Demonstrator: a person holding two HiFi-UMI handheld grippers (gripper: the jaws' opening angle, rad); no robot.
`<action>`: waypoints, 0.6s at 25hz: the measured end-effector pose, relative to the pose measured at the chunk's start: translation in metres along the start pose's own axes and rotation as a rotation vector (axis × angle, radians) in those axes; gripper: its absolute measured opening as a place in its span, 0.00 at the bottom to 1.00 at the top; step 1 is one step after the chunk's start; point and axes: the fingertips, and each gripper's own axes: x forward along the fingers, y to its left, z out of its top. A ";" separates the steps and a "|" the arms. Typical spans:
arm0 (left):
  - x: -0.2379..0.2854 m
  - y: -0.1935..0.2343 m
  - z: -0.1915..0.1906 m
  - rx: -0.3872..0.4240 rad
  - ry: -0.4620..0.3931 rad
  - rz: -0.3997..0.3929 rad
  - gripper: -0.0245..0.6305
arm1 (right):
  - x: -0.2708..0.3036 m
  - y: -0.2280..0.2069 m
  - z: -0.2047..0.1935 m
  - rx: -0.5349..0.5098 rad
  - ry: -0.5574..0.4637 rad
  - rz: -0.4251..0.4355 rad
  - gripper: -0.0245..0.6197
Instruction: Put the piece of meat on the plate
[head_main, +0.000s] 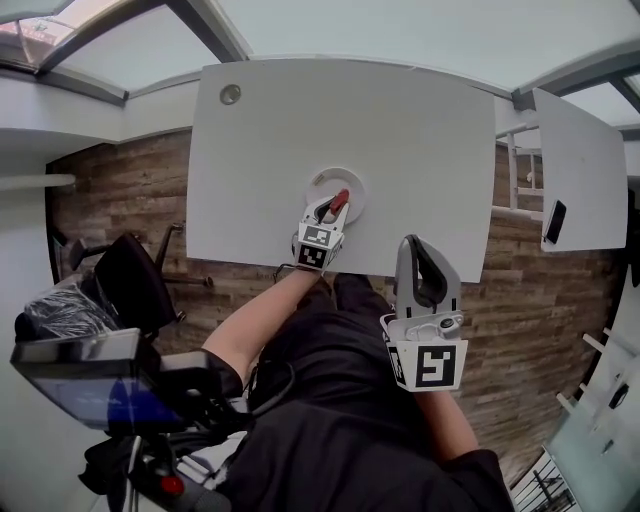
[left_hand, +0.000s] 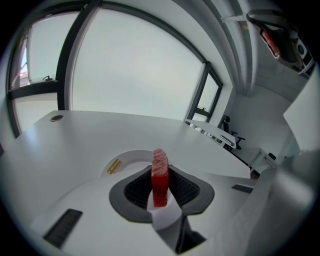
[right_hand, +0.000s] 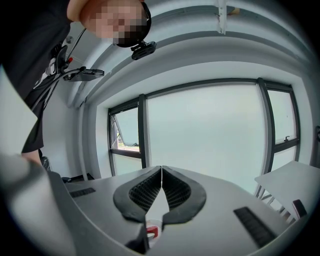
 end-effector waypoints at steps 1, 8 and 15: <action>0.000 0.001 -0.001 0.006 0.009 0.005 0.19 | 0.000 0.000 0.000 0.000 0.001 -0.001 0.05; 0.003 0.002 0.005 0.078 0.006 0.035 0.19 | -0.001 0.001 0.000 -0.005 0.004 0.001 0.05; 0.008 0.006 0.007 0.080 -0.002 0.037 0.19 | -0.002 0.002 0.000 -0.007 0.009 -0.002 0.05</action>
